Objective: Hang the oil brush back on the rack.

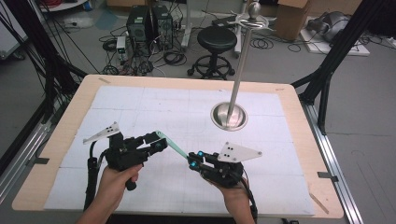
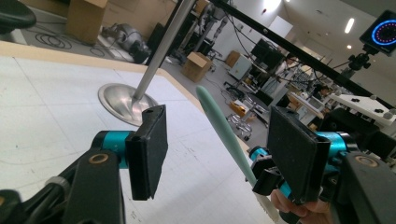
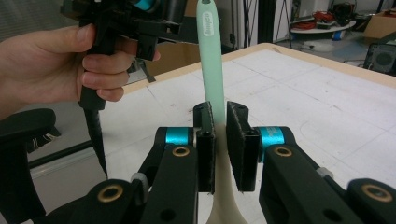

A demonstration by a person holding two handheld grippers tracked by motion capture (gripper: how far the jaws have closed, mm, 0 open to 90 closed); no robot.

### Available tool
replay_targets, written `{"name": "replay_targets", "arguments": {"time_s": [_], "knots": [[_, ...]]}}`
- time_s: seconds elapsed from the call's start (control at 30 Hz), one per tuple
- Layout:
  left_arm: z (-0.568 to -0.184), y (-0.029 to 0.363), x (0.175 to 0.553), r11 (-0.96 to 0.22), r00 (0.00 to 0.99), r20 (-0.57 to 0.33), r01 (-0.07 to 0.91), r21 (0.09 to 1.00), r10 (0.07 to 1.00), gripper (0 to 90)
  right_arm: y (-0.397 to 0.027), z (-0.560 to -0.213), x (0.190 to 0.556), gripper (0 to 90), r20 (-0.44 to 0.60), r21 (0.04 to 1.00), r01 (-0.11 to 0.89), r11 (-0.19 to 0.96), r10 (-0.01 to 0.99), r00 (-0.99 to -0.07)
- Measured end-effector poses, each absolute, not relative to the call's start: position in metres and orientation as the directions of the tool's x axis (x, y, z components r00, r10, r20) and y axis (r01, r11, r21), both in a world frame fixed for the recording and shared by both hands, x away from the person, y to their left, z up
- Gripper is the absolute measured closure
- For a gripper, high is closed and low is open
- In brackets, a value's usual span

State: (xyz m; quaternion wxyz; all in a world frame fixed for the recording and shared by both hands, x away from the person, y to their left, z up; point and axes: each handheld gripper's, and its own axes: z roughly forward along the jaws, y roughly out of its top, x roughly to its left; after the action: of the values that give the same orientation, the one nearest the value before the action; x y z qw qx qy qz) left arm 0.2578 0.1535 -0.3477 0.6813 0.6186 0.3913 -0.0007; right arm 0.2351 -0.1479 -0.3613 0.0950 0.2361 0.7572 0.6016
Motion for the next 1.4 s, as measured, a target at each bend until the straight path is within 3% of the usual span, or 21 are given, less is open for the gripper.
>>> {"name": "replay_targets", "arguments": {"time_s": [1.1, 1.4], "knots": [[-0.349, 0.141, 0.265, 0.211, 0.700, -0.575, 0.541, 0.814, 0.423, 72.5, -0.143, -0.361, 0.234, 82.2, 0.120, 0.957, 0.229, 0.177, 0.475, -0.872], [-0.349, 0.141, 0.264, 0.215, 0.714, -0.575, 0.537, 0.816, 0.400, 76.0, -0.142, -0.362, 0.234, 82.1, 0.122, 0.956, 0.231, 0.181, 0.469, -0.875]]}}
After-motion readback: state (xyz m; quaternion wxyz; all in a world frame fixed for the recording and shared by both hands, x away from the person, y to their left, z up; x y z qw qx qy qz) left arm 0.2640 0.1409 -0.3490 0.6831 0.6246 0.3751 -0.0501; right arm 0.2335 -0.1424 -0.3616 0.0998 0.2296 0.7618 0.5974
